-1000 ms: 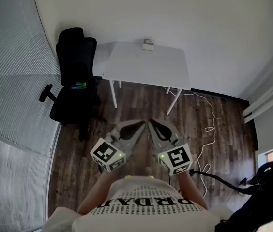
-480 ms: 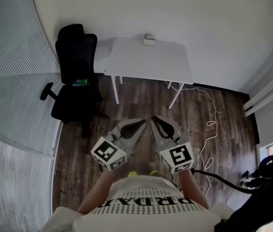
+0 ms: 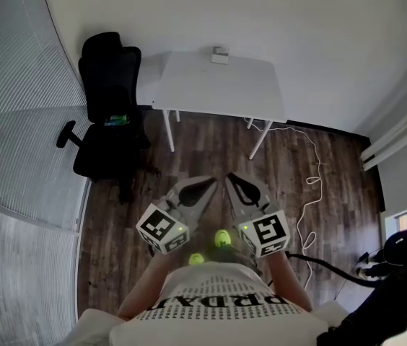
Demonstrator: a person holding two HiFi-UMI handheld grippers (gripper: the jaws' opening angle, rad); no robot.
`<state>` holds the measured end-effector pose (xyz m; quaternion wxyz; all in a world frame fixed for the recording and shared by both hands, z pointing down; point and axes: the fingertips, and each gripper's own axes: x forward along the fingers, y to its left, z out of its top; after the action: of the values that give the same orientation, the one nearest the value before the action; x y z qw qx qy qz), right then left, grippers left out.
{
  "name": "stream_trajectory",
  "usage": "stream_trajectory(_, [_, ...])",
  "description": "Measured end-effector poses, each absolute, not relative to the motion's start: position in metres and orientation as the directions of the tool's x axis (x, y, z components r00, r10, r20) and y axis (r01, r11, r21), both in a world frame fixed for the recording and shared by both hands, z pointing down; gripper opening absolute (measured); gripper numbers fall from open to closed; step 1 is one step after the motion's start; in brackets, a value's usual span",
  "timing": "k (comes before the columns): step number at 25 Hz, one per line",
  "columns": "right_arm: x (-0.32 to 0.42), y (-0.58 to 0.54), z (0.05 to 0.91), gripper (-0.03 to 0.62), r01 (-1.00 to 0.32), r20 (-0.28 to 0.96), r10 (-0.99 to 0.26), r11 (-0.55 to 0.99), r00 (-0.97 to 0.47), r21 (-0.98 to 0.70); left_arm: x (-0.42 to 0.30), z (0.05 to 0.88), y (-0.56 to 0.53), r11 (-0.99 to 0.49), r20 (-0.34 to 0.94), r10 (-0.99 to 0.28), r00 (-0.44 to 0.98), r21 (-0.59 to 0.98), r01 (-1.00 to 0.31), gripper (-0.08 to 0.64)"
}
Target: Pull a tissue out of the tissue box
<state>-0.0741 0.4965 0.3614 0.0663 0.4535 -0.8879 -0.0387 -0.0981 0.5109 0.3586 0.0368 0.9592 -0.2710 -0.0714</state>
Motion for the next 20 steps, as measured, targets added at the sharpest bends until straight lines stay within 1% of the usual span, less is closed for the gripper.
stream_trajectory(9, [-0.056,0.461,0.363,0.02,-0.784,0.084,-0.789,0.614,-0.608,0.095,-0.08,0.36,0.478,-0.834,-0.095,-0.55,0.83,0.113,-0.539,-0.008])
stream_trajectory(20, [-0.001,0.393,0.365,0.02,-0.764,0.111,-0.766,0.641,-0.633,0.07,-0.025,0.355,0.408,-0.814,-0.072,-0.578,0.813,0.12,-0.568,-0.008])
